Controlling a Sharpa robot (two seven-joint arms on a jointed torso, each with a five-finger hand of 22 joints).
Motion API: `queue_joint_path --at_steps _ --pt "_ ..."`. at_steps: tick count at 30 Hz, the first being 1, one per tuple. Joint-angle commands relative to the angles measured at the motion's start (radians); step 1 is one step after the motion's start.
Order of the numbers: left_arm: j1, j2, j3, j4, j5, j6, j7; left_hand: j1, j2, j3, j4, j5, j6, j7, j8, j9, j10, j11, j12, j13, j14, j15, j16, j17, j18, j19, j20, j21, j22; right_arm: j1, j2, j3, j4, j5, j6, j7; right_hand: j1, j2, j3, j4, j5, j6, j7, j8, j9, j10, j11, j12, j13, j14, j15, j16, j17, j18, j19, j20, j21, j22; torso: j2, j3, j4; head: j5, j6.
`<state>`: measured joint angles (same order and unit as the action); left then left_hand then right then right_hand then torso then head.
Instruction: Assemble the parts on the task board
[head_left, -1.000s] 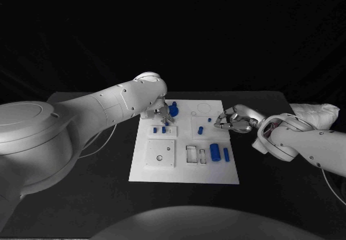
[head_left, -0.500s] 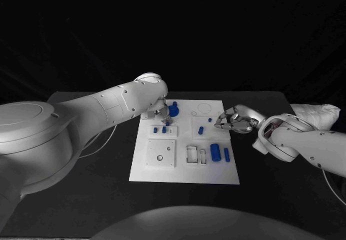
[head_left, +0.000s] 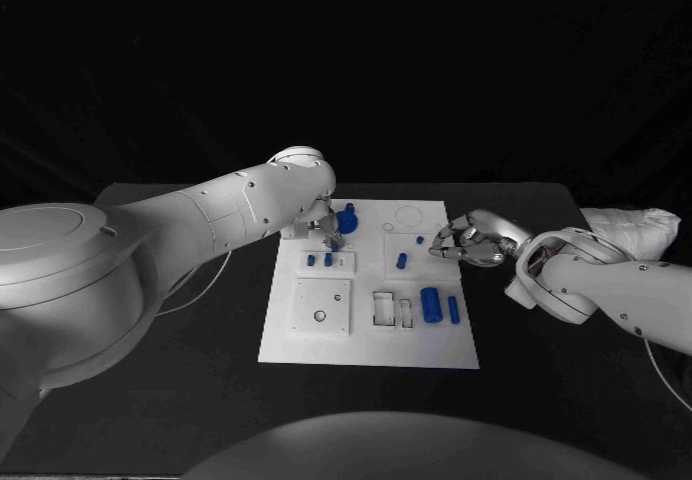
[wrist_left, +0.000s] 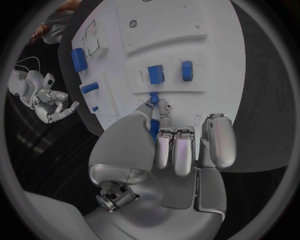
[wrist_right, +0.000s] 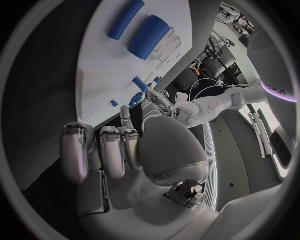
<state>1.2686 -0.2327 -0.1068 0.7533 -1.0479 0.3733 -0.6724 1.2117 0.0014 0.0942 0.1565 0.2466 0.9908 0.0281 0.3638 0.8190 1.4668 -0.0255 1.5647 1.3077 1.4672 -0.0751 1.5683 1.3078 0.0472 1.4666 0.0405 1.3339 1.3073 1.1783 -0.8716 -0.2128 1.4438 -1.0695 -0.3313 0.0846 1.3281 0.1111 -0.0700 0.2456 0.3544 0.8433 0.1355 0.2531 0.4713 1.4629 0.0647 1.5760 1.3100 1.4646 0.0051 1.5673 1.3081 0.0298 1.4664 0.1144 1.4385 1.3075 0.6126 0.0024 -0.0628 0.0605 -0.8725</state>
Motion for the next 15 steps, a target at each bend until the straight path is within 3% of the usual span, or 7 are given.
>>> queue_joint_path --at_steps 1,5,8,11,15 --pt "-0.013 -0.004 -0.006 0.001 -0.026 0.052 -0.051 0.002 -0.008 0.003 -0.005 -0.010 -0.020 0.008 0.022 0.031 0.096 -0.009 -0.002 0.253 0.104 -0.005 0.002 0.263 0.005 -0.003 -0.008 -0.007 0.195 -0.001 0.001 0.000 0.000 -0.004 0.013 0.005 0.004 -0.003 0.006 0.001 0.006 0.006 0.000 -0.007 -0.001 0.108 0.001 -0.005 0.261 0.106 0.002 0.003 0.263 0.010 0.000 0.002 -0.003 0.210 0.000 0.0004 0.0002 0.001 0.000" --pt "-0.013 -0.007 -0.006 0.006 -0.032 0.055 -0.051 -0.007 -0.012 0.002 -0.002 -0.032 -0.044 0.009 0.054 0.087 0.094 -0.008 -0.004 0.251 0.104 -0.005 0.002 0.263 0.005 -0.005 -0.008 -0.010 0.194 -0.002 0.001 0.000 -0.001 -0.004 0.013 0.006 0.005 -0.003 0.007 0.001 0.006 0.006 0.000 -0.007 -0.001 0.108 0.001 -0.005 0.261 0.106 0.002 0.003 0.263 0.011 0.000 0.002 -0.004 0.210 0.000 -0.0002 0.0000 0.000 0.000" --pt "-0.014 -0.010 -0.006 0.010 -0.039 0.051 -0.048 -0.026 -0.011 -0.010 0.012 -0.126 -0.084 0.017 0.075 0.132 0.092 -0.005 -0.007 0.249 0.104 -0.003 0.002 0.263 0.006 -0.007 -0.005 -0.014 0.193 -0.002 0.001 0.000 -0.001 -0.004 0.013 0.006 0.005 -0.003 0.007 0.001 0.006 0.006 0.000 -0.007 -0.001 0.108 0.001 -0.005 0.261 0.106 0.002 0.003 0.263 0.011 0.000 0.002 -0.004 0.210 0.000 0.0001 0.0004 0.000 0.000" --pt "-0.014 -0.012 -0.006 0.013 -0.042 0.047 -0.045 -0.041 -0.009 -0.019 0.026 -0.175 -0.128 0.027 0.063 0.142 0.089 -0.001 -0.009 0.246 0.104 0.000 0.002 0.263 0.006 -0.009 -0.004 -0.018 0.192 -0.003 0.001 0.000 -0.001 -0.004 0.013 0.006 0.005 -0.003 0.007 0.001 0.006 0.006 0.000 -0.007 -0.001 0.108 0.001 -0.005 0.261 0.106 0.002 0.003 0.263 0.011 0.000 0.002 -0.004 0.210 0.000 -0.0001 0.0003 0.000 0.000" --pt "-0.014 -0.015 -0.007 0.016 -0.045 0.043 -0.043 -0.064 -0.011 -0.036 0.047 -0.195 -0.150 0.036 0.035 0.129 0.088 0.006 -0.010 0.244 0.104 0.006 0.002 0.263 0.007 -0.011 0.001 -0.021 0.192 -0.003 0.001 0.000 -0.001 -0.004 0.014 0.006 0.005 -0.003 0.007 0.001 0.006 0.006 0.000 -0.007 -0.001 0.108 0.001 -0.005 0.261 0.106 0.002 0.003 0.263 0.011 0.000 0.002 -0.004 0.210 0.000 -0.0003 0.0003 0.000 0.000"
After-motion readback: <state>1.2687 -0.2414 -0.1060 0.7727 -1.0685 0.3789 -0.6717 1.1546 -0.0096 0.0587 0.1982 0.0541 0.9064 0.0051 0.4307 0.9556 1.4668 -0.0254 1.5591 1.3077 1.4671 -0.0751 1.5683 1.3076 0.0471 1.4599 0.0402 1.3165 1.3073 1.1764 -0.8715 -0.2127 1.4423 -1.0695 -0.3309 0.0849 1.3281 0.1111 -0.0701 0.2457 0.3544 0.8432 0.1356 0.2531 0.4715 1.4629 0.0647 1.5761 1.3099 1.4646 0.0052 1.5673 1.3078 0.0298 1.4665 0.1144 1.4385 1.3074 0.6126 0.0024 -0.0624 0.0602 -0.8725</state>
